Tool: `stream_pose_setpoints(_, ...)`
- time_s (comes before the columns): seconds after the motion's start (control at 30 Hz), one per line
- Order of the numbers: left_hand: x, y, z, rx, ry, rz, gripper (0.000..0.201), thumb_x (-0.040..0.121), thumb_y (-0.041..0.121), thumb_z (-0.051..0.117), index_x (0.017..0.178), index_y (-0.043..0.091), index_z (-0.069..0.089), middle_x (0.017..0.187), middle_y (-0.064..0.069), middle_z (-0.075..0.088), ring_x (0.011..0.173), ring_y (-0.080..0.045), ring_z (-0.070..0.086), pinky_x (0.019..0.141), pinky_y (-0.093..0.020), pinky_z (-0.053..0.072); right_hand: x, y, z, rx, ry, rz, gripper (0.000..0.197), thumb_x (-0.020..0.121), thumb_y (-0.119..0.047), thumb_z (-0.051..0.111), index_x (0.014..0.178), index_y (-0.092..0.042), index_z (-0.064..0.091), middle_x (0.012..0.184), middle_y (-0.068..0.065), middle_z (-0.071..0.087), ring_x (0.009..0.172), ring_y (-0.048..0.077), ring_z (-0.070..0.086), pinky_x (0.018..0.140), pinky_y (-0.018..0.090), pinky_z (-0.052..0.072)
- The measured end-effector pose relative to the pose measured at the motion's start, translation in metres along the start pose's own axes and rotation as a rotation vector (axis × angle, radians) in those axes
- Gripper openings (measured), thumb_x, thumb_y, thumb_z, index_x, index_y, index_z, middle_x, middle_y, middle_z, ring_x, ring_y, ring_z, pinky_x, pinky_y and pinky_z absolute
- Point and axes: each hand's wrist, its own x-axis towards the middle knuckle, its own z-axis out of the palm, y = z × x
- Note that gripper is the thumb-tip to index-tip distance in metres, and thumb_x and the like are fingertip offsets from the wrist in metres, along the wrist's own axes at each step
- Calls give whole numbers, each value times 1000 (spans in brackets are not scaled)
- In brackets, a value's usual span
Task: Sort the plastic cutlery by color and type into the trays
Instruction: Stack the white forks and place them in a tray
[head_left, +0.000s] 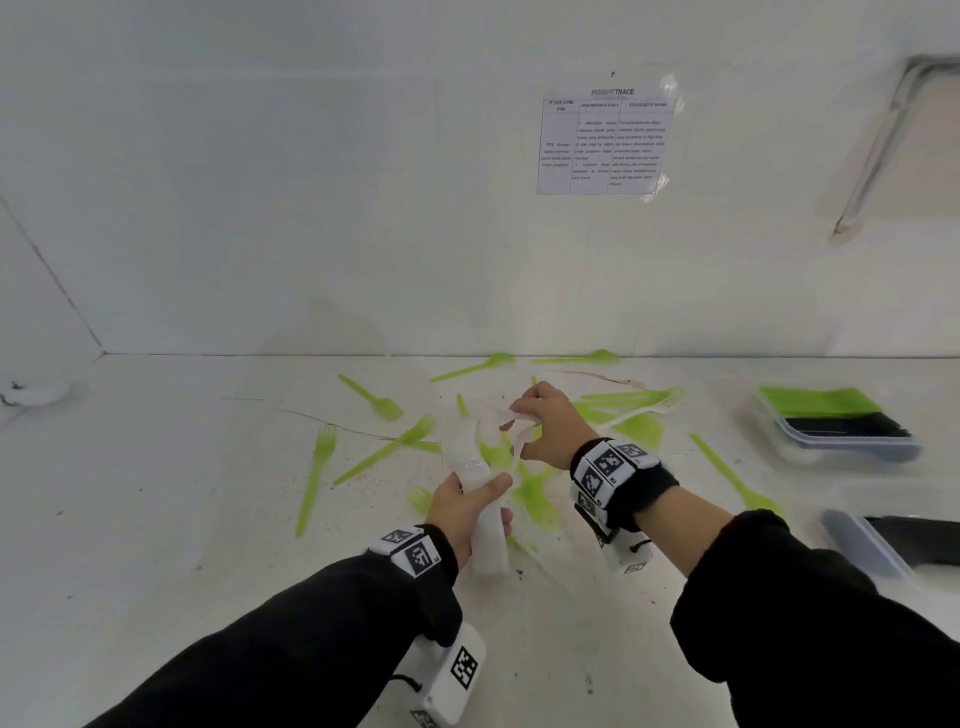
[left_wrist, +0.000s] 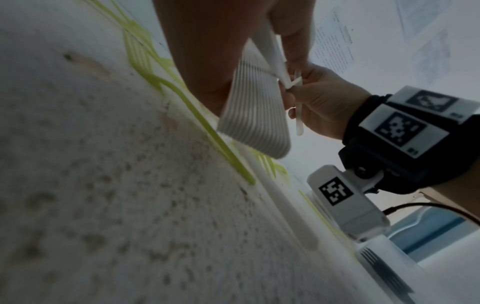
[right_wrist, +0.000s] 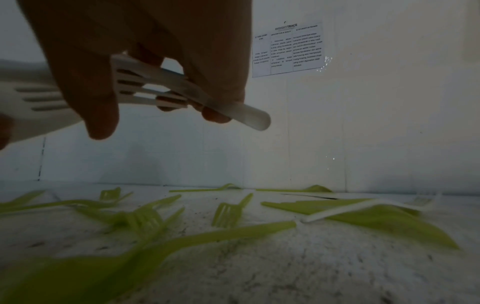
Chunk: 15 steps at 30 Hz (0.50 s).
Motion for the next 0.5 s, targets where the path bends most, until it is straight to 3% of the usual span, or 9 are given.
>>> stream_pose_setpoints(0.07, -1, -5, 4, 11, 27, 29, 20, 82, 2, 67, 91, 6, 50, 73, -10, 53, 44, -19, 52, 45, -28, 47, -2, 6, -2, 3, -12, 89, 45, 75, 2, 67, 119, -3, 59, 108, 11, 41, 111, 27, 46, 91, 25, 36)
stream_pose_setpoints(0.13, -2, -8, 8, 11, 76, 62, 19, 83, 2, 67, 90, 5, 49, 70, -10, 52, 43, -19, 52, 45, -28, 46, -3, 9, -7, 56, 13, 252, 40, 84, 0, 55, 124, -3, 52, 118, 15, 44, 112, 28, 48, 82, 23, 37)
stream_pose_setpoints(0.2, 0, -9, 13, -15, 132, 94, 20, 83, 4, 67, 92, 4, 49, 70, -11, 52, 42, -17, 52, 46, -28, 46, -7, 7, -11, 309, 81, 475, 30, 90, -6, 47, 120, -8, 51, 114, 13, 50, 89, 26, 52, 62, 26, 40)
stream_pose_setpoints(0.27, 2, -10, 17, -38, 168, 108, 21, 84, 7, 67, 96, 3, 50, 72, -11, 54, 43, -17, 52, 46, -28, 46, -13, 3, -9, 694, 72, 622, 15, 93, -18, 46, 106, -12, 50, 96, 9, 54, 59, 18, 43, 46, 21, 31)
stream_pose_setpoints(0.37, 4, -12, 23, -26, 161, 102, 19, 86, 8, 65, 97, 5, 51, 72, -11, 54, 43, -19, 52, 47, -29, 46, -23, -4, 1, 1005, -29, 583, 14, 95, -25, 49, 89, -13, 52, 78, 5, 58, 39, 9, 27, 38, 14, 22)
stream_pose_setpoints(0.5, 2, -14, 27, 53, 89, 100, 11, 89, 11, 61, 99, 8, 56, 73, -8, 58, 45, -19, 55, 50, -30, 47, -30, -17, 7, 872, -46, 405, 15, 94, -21, 52, 79, -20, 54, 75, -3, 59, 40, 7, 30, 37, 16, 23)
